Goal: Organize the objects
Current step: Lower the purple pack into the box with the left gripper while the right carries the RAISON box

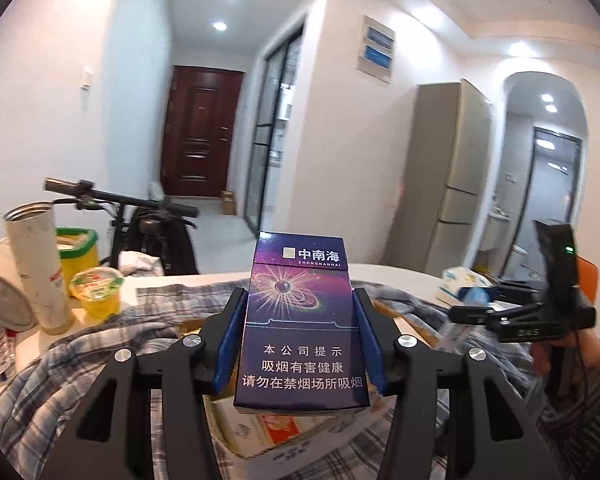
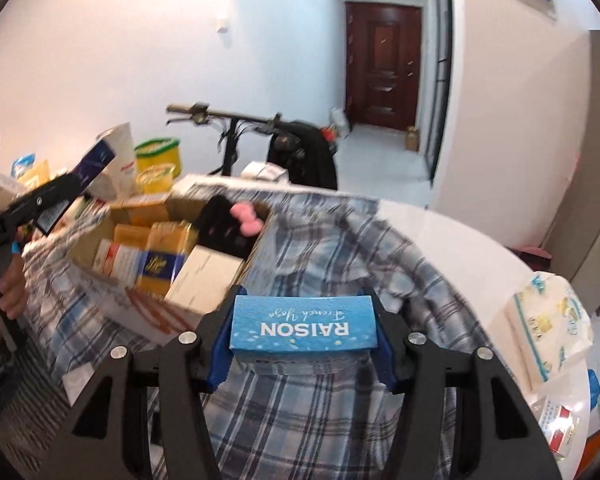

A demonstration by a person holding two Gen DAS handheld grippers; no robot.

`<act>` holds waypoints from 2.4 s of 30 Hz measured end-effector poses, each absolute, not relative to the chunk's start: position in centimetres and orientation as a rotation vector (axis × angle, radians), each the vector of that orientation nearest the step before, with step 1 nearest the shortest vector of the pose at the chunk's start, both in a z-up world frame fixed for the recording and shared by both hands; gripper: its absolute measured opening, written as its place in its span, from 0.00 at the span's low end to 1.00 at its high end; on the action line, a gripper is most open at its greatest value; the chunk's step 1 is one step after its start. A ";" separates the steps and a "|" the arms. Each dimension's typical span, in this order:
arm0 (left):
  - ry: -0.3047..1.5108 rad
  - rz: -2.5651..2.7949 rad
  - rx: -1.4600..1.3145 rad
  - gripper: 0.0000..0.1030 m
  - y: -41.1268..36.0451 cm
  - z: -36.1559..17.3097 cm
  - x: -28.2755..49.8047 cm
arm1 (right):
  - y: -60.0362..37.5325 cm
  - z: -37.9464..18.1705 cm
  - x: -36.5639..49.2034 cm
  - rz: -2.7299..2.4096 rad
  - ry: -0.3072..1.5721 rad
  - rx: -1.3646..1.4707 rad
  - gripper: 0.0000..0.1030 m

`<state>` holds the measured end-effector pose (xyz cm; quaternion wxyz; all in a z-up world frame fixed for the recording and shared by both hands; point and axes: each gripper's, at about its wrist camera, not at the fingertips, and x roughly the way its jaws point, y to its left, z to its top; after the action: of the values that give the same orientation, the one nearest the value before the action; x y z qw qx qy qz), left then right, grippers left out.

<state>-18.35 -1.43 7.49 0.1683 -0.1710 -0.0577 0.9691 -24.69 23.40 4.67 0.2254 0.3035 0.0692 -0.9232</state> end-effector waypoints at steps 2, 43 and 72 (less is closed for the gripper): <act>-0.213 2.808 -0.459 0.52 -2.3 7.6 -18.3 | 23.7 5.2 -24.6 -2.594 0.162 0.785 0.54; -0.350 2.910 -0.508 0.52 -5.0 6.6 -19.9 | 23.1 5.4 -24.5 -2.608 0.040 0.698 0.53; -0.251 2.907 -0.676 0.53 -3.0 5.8 -20.6 | 14.8 15.6 -26.1 -2.348 -0.308 0.414 0.53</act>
<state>-20.62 -2.99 5.75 0.0732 -0.2252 -0.0837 0.9680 -26.08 14.75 15.63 0.3605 0.1608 -0.1195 -0.9110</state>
